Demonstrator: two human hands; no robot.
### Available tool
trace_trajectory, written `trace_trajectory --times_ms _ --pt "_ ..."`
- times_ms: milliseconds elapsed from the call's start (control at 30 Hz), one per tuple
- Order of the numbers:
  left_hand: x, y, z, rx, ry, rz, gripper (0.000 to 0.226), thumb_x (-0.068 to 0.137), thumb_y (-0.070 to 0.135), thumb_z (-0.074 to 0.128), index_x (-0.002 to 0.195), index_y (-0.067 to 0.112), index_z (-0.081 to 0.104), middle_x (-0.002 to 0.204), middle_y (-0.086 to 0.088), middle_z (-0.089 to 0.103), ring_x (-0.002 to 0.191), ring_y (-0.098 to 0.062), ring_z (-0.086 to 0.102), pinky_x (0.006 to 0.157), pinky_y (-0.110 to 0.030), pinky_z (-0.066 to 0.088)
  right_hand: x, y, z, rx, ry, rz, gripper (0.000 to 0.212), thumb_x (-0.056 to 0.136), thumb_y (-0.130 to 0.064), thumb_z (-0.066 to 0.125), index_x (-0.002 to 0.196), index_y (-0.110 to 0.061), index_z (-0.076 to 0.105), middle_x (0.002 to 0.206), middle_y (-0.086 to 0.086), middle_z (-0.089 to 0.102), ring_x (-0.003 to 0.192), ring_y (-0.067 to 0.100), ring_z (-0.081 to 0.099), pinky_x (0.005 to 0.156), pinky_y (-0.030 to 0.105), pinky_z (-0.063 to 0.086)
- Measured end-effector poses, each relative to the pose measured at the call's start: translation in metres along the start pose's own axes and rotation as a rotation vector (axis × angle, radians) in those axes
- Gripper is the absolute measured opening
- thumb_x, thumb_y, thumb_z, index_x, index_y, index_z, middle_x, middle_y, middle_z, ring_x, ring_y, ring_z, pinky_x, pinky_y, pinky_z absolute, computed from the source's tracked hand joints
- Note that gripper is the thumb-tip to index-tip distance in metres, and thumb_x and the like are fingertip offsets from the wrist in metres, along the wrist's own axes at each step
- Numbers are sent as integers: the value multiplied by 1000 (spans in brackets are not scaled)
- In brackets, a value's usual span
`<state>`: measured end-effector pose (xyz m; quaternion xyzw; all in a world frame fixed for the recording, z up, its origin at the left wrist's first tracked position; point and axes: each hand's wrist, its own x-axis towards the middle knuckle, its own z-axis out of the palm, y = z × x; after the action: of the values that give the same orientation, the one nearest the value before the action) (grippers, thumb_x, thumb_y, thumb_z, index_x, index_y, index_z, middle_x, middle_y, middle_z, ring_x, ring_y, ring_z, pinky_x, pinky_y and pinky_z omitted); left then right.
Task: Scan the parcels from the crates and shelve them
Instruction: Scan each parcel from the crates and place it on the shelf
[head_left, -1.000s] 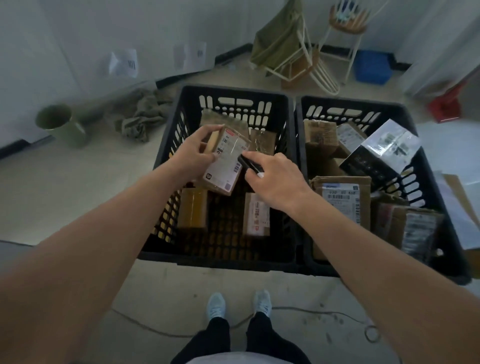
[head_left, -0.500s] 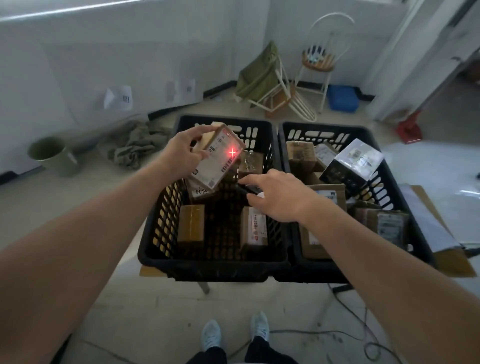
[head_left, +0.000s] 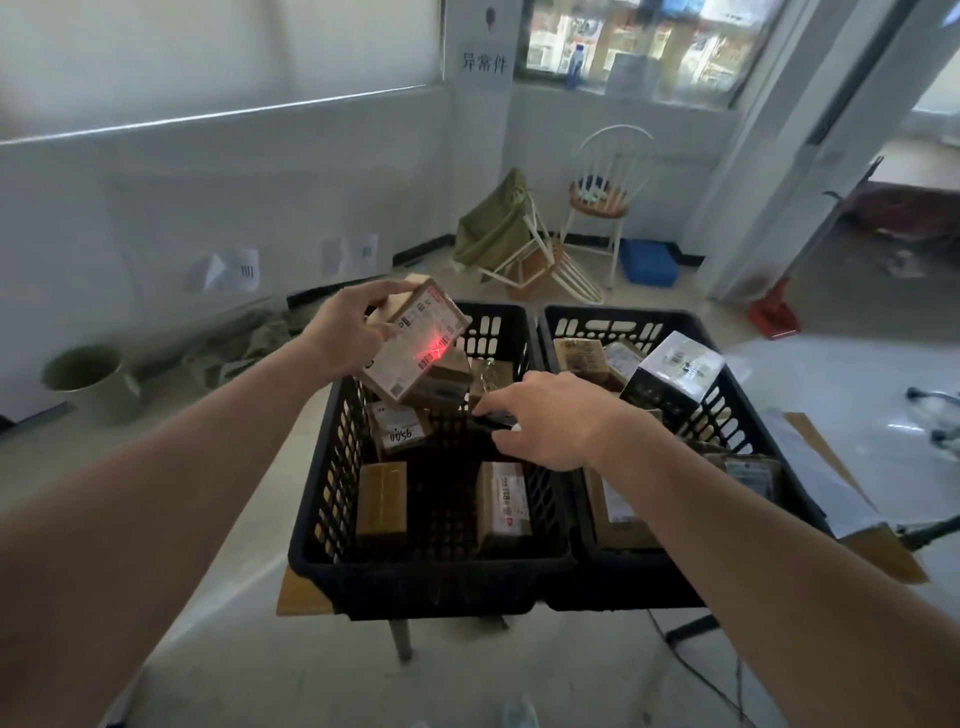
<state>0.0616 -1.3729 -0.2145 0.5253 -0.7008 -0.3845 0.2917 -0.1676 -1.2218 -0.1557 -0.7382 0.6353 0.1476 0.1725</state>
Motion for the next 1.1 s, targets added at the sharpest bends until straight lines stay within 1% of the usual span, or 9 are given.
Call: trace_trajectory --times_ms 100,167,233,400,567,700,933,1033,1100 --pt "-2 6 -6 2 1 5 65 99 6 65 123 66 62 141 -4 57 116 -34 64 78 -46 67 -5 -5 -6 -39 -10 10 46 108 -47 49 154 -52 44 143 8 53 126 38 51 105 52 48" --pt "-4 10 -9 -4 -6 14 62 100 5 64 130 60 62 139 -3 56 113 -33 66 70 -39 67 -7 -8 -11 -60 -15 13 47 109 -46 48 155 -52 43 147 9 51 128 40 50 107 53 47" --pt "-6 13 -13 -8 1 14 60 101 4 62 134 54 63 137 -3 56 112 -32 65 70 -38 67 -10 -11 -15 -79 -10 13 47 109 -46 48 156 -52 43 149 10 50 131 41 48 108 53 47" --pt "-7 19 -20 19 29 7 61 102 3 61 139 51 60 134 -2 56 103 -25 67 59 -25 60 -12 -16 -18 -142 5 7 47 110 -44 48 156 -51 43 149 10 50 131 42 48 107 52 47" --pt "-6 22 -22 75 25 1 59 104 5 58 144 48 57 137 -3 57 96 -26 65 68 -31 57 -14 -19 -22 -201 23 0 47 110 -41 48 156 -48 44 146 12 50 130 42 48 104 51 43" --pt "-4 28 -23 61 24 4 58 103 5 60 142 48 59 134 -3 60 105 -27 66 76 -41 65 -15 -20 -27 -247 46 -1 49 110 -40 48 157 -49 42 144 13 51 129 42 48 103 52 43" --pt "-2 34 -24 54 16 -19 58 103 6 60 141 50 59 133 -3 59 103 -27 66 68 -36 62 -13 -14 -31 -261 64 12 47 110 -40 48 156 -49 43 145 11 51 130 40 49 106 53 43" --pt "-6 42 -25 4 17 -24 58 104 6 59 145 48 56 129 0 59 100 -25 68 60 -33 61 -9 -6 -35 -160 138 -1 47 110 -45 47 157 -49 41 145 11 51 129 38 49 107 54 46" --pt "-10 48 -26 -49 35 -29 58 105 6 58 147 46 54 128 -1 61 100 -25 68 61 -35 63 -5 0 -37 -42 213 -12 47 110 -46 45 157 -51 39 145 10 50 129 37 48 107 55 47"
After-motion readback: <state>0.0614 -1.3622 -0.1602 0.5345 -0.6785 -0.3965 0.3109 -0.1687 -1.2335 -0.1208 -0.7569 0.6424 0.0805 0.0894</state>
